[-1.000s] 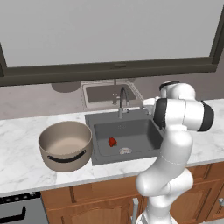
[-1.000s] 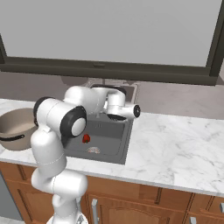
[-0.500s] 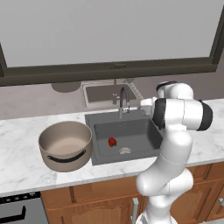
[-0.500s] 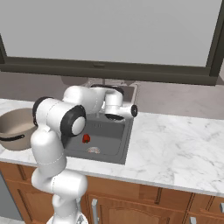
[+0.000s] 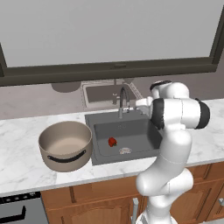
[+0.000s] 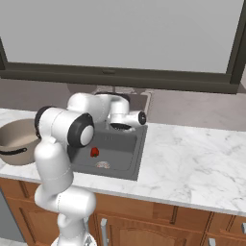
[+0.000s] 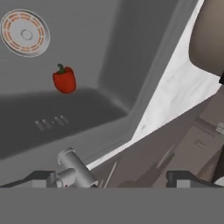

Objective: Dump the bell pepper from the pot into the sink. Then turn on the water and wash the bell pepper. Then turn off the water and put the bell pepper back in the pot.

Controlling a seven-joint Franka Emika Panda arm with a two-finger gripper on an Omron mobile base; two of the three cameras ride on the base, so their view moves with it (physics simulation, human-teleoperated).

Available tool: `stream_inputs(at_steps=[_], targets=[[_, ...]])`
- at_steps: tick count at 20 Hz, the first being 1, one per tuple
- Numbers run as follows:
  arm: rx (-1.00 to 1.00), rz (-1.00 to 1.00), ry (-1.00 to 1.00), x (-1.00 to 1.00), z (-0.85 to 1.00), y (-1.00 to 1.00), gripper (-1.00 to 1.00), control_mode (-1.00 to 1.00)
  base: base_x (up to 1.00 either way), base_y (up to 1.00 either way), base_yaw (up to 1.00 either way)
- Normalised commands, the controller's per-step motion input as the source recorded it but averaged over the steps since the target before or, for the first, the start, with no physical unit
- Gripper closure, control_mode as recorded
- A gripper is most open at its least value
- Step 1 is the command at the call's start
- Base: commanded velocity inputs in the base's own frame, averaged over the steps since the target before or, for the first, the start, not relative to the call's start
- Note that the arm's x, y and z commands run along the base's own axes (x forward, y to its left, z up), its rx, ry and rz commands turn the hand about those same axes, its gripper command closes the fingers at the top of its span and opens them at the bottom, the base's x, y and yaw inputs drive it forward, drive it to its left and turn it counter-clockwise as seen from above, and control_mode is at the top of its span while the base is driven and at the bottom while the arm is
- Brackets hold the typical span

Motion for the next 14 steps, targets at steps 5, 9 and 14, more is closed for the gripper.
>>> stream_inputs(at_steps=[5, 9, 14], targets=[[-0.08, 0.0, 0.0, 0.23, -0.01, 0.0, -1.0, -1.0, 0.0, 0.0, 0.0], [-0.07, 0.0, 0.0, 0.2, -0.04, 0.0, -1.0, -1.0, 0.0, 0.0, 0.0], [-0.05, 0.0, 0.0, 0.21, -0.05, 0.0, -1.0, -1.0, 0.0, 0.0, 0.0]])
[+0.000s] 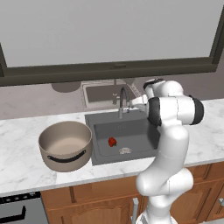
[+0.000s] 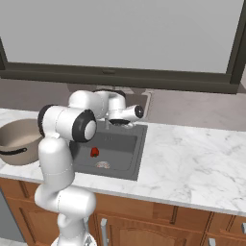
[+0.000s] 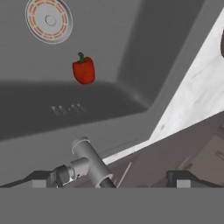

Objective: Dump the bell pepper from the pot into the sink. Then turn on the water and wash the bell pepper. Then turn off the water and put the bell pepper back in the pot.

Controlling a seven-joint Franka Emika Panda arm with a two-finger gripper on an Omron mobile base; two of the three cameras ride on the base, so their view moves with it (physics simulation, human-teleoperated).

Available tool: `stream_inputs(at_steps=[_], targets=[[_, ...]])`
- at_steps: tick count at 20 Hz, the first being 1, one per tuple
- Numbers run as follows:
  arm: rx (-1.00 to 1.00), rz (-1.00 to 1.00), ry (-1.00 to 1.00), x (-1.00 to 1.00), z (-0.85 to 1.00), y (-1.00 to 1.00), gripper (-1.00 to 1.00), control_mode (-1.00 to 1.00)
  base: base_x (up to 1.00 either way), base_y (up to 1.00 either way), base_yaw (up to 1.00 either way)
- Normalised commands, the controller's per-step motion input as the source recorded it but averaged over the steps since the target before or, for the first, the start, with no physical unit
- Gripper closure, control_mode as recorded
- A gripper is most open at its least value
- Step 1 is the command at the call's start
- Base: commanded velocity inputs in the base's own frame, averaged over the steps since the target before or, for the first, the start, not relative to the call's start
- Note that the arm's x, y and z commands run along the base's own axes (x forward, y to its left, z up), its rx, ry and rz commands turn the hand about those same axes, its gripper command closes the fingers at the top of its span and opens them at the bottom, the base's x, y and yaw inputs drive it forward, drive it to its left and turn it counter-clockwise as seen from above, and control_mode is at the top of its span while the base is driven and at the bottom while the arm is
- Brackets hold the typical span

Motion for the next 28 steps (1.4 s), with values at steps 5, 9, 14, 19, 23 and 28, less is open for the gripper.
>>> stream_inputs(at_steps=[5, 9, 14, 19, 23, 28], targets=[[-0.05, 0.0, 0.0, 0.22, -0.1, 0.0, -1.0, -1.0, 0.0, 0.0, 0.0], [-0.04, 0.0, 0.0, 0.24, -0.12, 0.0, -1.0, -1.0, 0.0, 0.0, 0.0], [-0.05, 0.0, 0.0, 0.17, -0.13, 0.0, -1.0, -1.0, 0.0, 0.0, 0.0], [-0.04, 0.0, 0.0, 0.17, -0.11, 0.0, -1.0, -1.0, 0.0, 0.0, 0.0], [-0.02, 0.0, 0.0, 0.2, -0.07, 0.0, -1.0, -1.0, 0.0, 0.0, 0.0], [0.0, 0.0, 0.0, 0.25, -0.1, 0.0, -1.0, -1.0, 0.0, 0.0, 0.0]])
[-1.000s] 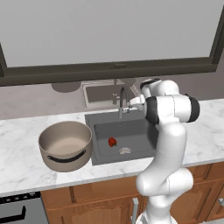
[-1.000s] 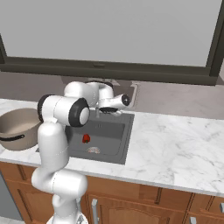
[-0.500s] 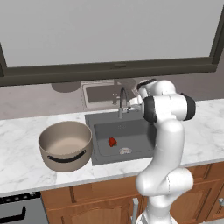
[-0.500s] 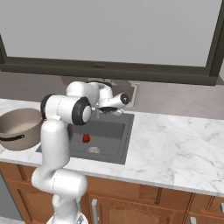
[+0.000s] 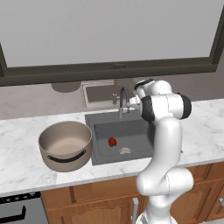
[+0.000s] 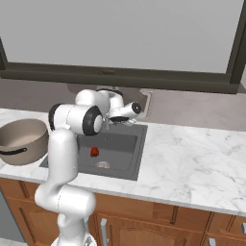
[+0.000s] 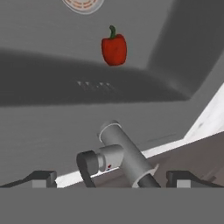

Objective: Dump the bell pepper from the pot into the sink. Then turn on the water and wash the bell pepper. Then turn off the water and put the bell pepper back in the pot.

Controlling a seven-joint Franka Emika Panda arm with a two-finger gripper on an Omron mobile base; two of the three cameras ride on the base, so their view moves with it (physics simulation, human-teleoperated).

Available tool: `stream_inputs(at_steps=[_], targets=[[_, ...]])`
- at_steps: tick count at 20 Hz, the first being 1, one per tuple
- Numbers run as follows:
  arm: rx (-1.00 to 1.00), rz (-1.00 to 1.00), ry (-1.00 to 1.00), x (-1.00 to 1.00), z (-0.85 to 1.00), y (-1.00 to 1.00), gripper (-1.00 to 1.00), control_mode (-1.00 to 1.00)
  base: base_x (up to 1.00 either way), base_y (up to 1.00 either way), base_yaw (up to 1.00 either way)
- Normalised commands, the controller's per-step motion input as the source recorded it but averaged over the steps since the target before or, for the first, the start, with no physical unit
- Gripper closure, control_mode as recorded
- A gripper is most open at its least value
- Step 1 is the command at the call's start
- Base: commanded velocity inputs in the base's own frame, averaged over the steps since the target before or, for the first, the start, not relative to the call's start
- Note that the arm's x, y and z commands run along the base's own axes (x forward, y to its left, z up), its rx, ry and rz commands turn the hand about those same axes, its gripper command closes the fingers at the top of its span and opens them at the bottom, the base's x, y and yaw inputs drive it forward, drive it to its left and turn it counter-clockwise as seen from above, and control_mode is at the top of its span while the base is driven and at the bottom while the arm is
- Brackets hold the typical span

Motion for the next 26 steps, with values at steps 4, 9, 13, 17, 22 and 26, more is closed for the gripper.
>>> stream_inputs(at_steps=[4, 9, 13, 17, 22, 26], targets=[[0.0, 0.0, 0.0, 0.23, -0.13, 0.0, -1.0, -1.0, 0.0, 0.0, 0.0], [0.0, 0.0, 0.0, 0.16, -0.16, 0.0, -1.0, -1.0, 0.0, 0.0, 0.0], [0.0, -0.01, 0.0, 0.18, -0.16, 0.0, -1.0, -1.0, 0.0, 0.0, 0.0], [0.0, -0.01, 0.0, 0.19, -0.14, 0.0, -1.0, -1.0, 0.0, 0.0, 0.0], [0.0, -0.01, 0.0, 0.22, -0.13, 0.0, -1.0, -1.0, 0.0, 0.0, 0.0], [0.0, -0.01, 0.0, 0.18, -0.11, 0.0, -1.0, -1.0, 0.0, 0.0, 0.0]])
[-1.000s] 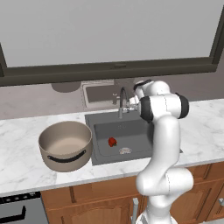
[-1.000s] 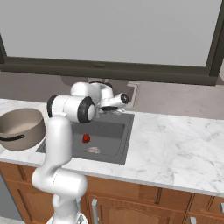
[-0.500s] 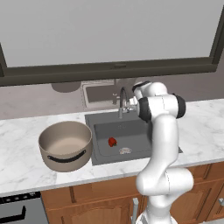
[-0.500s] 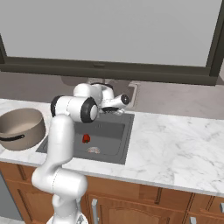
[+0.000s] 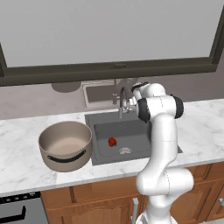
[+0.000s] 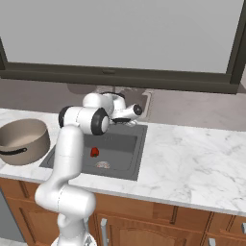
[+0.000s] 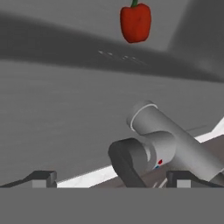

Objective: Dump the bell pepper from the pot into the sink. Then turn on the water and wash the bell pepper. Then turn off the water and put the bell pepper back in the pot.

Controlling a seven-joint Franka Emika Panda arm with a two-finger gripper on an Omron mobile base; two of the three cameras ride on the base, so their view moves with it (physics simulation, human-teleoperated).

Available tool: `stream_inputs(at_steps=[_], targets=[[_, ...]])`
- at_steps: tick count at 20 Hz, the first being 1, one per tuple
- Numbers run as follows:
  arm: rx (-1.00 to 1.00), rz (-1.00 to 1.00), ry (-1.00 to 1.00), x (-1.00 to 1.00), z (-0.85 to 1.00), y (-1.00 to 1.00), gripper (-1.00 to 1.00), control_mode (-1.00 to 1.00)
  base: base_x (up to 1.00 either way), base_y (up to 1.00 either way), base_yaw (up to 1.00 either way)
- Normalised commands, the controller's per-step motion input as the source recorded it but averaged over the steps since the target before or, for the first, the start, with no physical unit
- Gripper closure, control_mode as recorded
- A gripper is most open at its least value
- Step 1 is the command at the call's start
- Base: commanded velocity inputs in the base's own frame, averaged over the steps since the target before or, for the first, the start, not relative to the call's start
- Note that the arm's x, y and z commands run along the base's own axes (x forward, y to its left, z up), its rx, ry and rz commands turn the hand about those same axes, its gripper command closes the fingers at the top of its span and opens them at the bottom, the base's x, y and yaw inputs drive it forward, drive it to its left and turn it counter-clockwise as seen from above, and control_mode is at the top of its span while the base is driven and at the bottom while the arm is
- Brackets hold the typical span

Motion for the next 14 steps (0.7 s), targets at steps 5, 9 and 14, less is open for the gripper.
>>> stream_inputs(at_steps=[5, 9, 14], targets=[[0.0, -0.03, 0.0, 0.12, -0.09, 0.0, -1.0, -1.0, 0.0, 0.0, 0.0], [0.0, -0.04, 0.0, 0.06, -0.12, 0.0, -1.0, -1.0, 0.0, 0.0, 0.0], [0.0, -0.06, 0.0, 0.02, -0.12, 0.0, 1.0, -1.0, 0.0, 0.0, 0.0]])
